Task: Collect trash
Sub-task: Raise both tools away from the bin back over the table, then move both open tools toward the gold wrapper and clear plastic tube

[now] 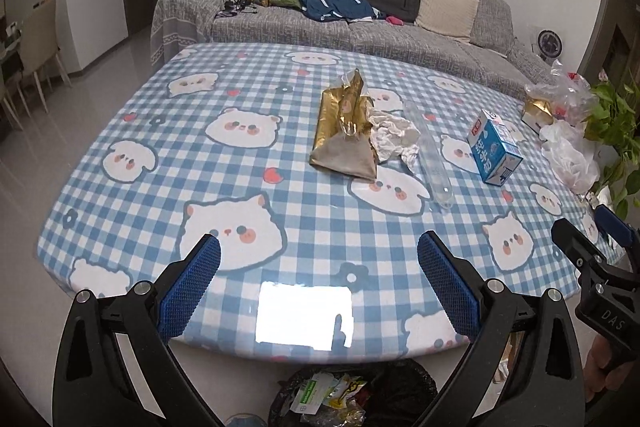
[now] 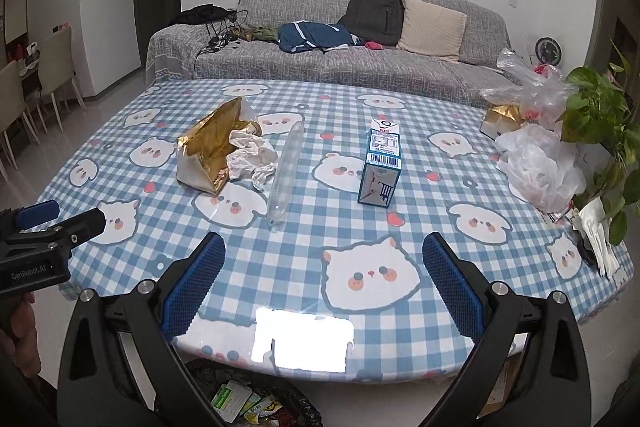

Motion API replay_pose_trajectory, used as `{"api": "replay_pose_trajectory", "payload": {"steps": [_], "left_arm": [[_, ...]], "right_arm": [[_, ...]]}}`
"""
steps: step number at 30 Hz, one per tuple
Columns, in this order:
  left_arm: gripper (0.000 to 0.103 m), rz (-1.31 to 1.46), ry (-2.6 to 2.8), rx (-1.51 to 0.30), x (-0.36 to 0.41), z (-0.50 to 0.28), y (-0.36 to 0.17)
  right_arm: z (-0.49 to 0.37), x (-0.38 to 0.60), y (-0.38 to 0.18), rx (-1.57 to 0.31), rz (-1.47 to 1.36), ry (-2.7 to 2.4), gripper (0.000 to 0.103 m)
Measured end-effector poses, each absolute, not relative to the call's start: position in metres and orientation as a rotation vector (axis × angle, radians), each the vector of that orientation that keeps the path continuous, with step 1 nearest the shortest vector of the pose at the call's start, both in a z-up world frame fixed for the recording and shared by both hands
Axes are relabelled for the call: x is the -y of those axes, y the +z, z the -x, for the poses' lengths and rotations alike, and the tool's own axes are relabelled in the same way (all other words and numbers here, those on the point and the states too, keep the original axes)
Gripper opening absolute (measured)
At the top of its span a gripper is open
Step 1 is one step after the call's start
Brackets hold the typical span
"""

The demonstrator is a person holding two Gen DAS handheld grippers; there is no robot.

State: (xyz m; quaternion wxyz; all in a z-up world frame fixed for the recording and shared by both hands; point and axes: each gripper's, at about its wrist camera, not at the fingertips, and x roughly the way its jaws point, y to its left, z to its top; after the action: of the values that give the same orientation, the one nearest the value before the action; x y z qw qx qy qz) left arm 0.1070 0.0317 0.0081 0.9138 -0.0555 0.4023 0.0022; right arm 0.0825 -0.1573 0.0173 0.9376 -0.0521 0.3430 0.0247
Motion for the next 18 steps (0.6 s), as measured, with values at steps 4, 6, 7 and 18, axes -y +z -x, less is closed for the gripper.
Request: {"api": "replay_pose_trajectory", "payload": {"steps": [4, 6, 7, 18], "left_arm": [[0.097, 0.104, 0.009, -0.838, -0.030, -0.139, 0.007], [0.096, 0.093, 0.012, -0.842, -0.028, -0.155, 0.006], [0.096, 0.089, 0.013, -0.845, -0.028, -0.163, 0.006], [0.094, 0.075, 0.022, -0.876, -0.020, -0.240, 0.006]], "right_arm": [[-0.103, 0.156, 0.013, -0.712, 0.102, 0.050, 0.095], [-0.113, 0.156, 0.010, -0.719, 0.097, 0.053, 0.095], [-0.118, 0.156, 0.008, -0.725, 0.094, 0.054, 0.095], [-0.173, 0.141, -0.014, -0.782, 0.084, 0.070, 0.092]]}}
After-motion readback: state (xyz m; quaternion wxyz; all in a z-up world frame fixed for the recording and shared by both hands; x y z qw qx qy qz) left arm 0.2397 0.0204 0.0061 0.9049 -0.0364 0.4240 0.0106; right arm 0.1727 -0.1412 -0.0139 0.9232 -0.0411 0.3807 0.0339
